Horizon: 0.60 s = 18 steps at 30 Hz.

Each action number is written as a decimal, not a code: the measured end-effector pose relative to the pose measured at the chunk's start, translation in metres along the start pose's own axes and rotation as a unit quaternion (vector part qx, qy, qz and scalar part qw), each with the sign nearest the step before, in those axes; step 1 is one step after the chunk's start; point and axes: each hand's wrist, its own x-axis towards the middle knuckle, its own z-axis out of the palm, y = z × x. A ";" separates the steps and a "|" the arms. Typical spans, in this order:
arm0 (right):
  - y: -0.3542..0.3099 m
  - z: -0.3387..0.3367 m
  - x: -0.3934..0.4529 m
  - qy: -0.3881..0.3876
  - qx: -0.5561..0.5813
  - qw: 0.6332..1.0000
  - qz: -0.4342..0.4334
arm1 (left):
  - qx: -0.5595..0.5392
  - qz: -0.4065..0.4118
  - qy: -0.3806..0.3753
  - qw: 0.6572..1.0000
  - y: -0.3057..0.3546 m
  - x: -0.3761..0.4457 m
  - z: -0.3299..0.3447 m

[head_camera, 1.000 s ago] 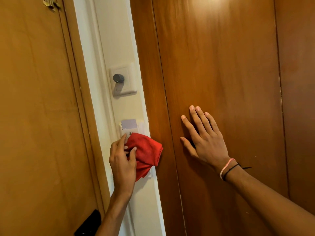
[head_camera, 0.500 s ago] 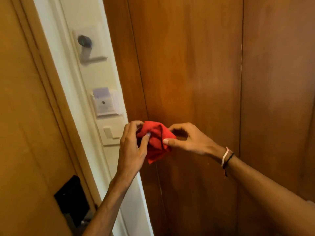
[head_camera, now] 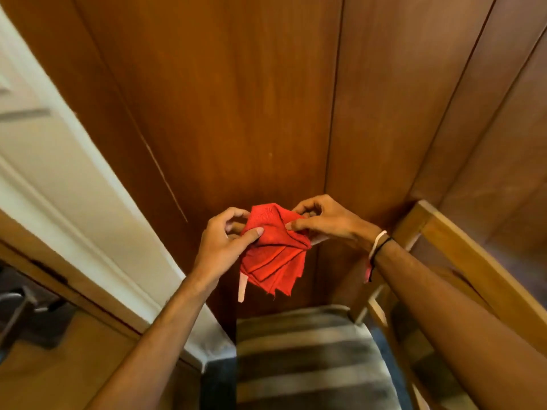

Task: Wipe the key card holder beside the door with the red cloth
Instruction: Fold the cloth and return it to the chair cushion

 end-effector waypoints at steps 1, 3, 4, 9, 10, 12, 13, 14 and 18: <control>0.028 0.005 0.004 0.013 0.017 0.999 0.040 | -0.014 -0.038 -0.012 0.999 -0.023 -0.004 0.016; 0.078 0.017 0.011 0.042 0.041 0.992 0.108 | -0.031 -0.110 -0.018 0.993 -0.064 -0.015 0.041; 0.105 0.025 0.013 0.057 0.053 0.987 0.144 | -0.034 -0.146 -0.015 0.989 -0.088 -0.022 0.054; 0.228 0.078 0.015 0.099 0.113 0.951 0.270 | -0.026 -0.285 -0.020 0.958 -0.192 -0.064 0.122; 0.249 0.090 0.012 0.098 0.125 0.946 0.283 | -0.041 -0.318 -0.012 0.947 -0.207 -0.073 0.134; 0.285 0.112 0.007 0.096 0.150 0.934 0.311 | -0.067 -0.379 0.002 0.923 -0.237 -0.089 0.157; 0.304 0.122 0.005 0.090 0.150 0.927 0.333 | -0.072 -0.407 -0.002 0.911 -0.252 -0.098 0.169; 0.322 0.132 0.002 0.086 0.148 0.921 0.350 | -0.076 -0.426 -0.014 0.902 -0.265 -0.106 0.178; 0.371 0.164 -0.007 0.044 0.155 0.910 0.381 | -0.070 -0.432 -0.096 0.894 -0.303 -0.138 0.199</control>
